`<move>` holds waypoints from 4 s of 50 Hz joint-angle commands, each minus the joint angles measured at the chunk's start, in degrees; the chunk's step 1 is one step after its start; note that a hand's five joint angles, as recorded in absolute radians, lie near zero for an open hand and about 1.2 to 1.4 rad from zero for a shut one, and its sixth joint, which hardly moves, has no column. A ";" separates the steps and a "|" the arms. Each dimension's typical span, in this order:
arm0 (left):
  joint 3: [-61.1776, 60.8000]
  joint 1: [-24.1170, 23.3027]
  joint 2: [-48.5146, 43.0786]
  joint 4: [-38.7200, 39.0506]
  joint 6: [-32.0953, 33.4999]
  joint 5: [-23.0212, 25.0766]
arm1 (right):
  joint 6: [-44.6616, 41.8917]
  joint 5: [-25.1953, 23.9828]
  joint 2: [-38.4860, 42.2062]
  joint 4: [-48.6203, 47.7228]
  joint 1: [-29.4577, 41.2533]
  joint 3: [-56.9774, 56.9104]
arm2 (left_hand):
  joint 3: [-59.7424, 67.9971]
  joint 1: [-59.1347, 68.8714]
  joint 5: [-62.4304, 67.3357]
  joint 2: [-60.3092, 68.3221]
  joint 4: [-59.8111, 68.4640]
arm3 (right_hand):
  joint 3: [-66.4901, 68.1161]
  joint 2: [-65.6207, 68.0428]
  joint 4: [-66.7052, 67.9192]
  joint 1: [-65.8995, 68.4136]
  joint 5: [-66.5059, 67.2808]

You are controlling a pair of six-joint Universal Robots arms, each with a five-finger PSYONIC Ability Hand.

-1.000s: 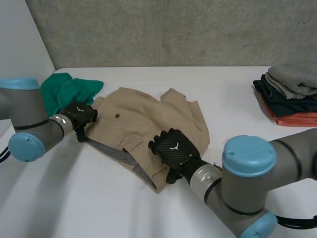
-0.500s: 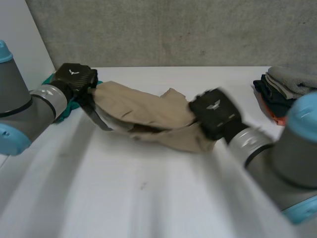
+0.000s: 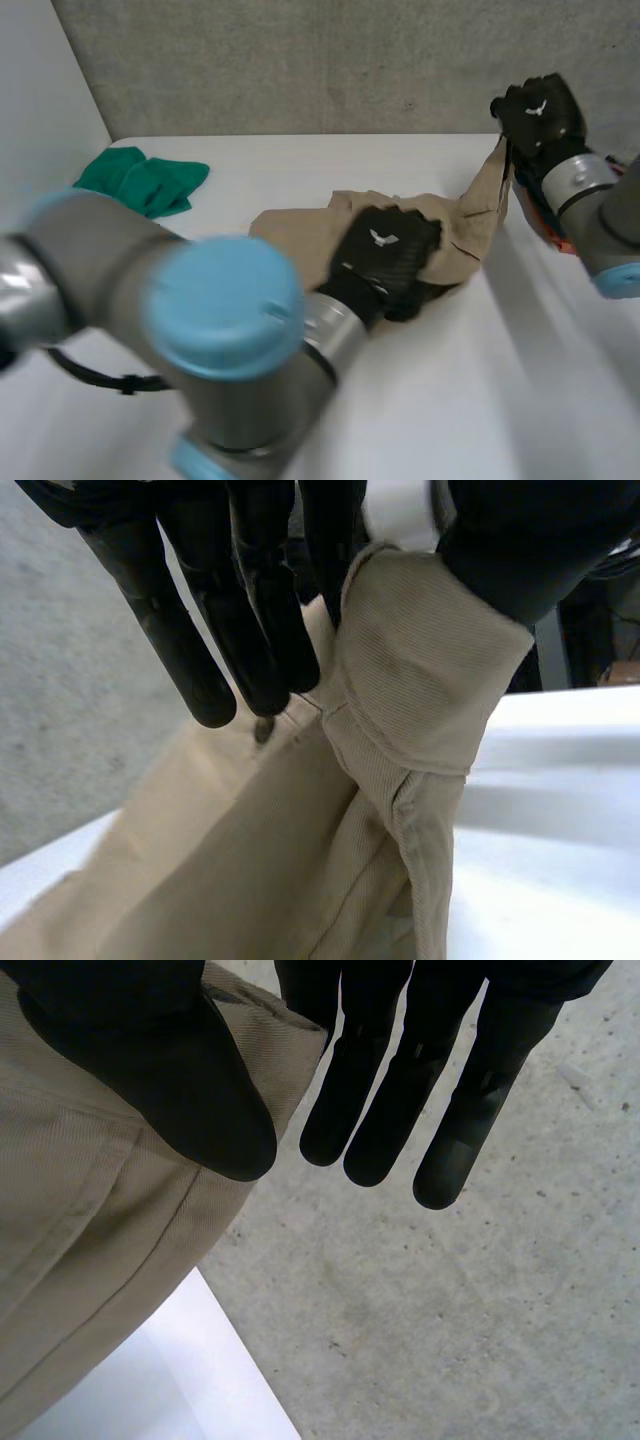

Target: Fold the laundry.

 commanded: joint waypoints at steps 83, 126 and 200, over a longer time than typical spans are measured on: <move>5.16 34.13 -15.85 -8.08 32.66 20.69 | 26.77 20.35 -15.38 22.78 38.34 28.48 | -19.64 -18.42 -20.62 -19.72 -20.68 | -57.76 -57.27 -58.46 -52.19 -56.06; 10.54 31.14 -17.88 -2.71 32.57 12.69 | 10.68 17.53 -8.78 16.11 41.60 31.29 | 22.12 23.35 21.15 22.05 21.08 | 10.31 10.80 9.62 15.89 12.01; 41.55 32.02 -23.85 12.22 28.79 5.31 | 24.05 21.40 18.28 0.21 6.18 -21.88 | 22.12 23.35 21.15 22.05 21.08 | 12.24 12.73 11.54 17.81 13.94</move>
